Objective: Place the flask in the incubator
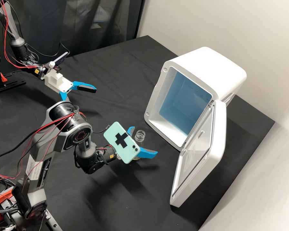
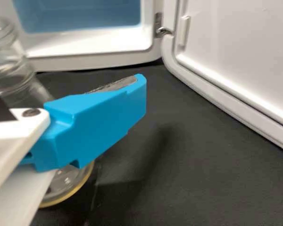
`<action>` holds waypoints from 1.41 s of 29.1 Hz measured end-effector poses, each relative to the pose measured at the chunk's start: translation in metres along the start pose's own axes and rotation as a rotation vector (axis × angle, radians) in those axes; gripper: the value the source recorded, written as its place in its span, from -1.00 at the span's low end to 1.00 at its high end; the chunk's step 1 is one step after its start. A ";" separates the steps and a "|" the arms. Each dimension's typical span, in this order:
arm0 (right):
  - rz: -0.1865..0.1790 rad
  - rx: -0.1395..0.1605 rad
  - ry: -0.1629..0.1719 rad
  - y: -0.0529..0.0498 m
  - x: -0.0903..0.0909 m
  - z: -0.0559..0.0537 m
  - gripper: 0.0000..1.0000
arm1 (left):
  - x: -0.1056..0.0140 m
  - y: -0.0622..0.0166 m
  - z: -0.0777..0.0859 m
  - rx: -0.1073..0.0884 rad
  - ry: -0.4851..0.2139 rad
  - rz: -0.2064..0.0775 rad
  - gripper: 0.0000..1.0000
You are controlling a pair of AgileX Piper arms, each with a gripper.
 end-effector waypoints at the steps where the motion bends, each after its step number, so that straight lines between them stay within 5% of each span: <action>1: 0.004 0.001 -0.001 0.001 0.001 0.000 1.00 | 0.000 0.0000 0.000 0.000 0.000 0.000 1.00; 4: 0.012 0.003 -0.007 0.003 0.004 0.003 1.00 | 0.000 0.0000 0.000 0.001 -0.001 0.000 1.00; 5: 0.011 0.004 -0.009 0.003 0.004 0.003 -1.00 | 0.000 0.0000 0.000 0.001 -0.001 0.000 1.00; 41: 0.018 0.012 -0.014 0.004 0.005 0.004 -1.00 | -0.002 0.0006 -0.005 -0.003 0.022 0.003 1.00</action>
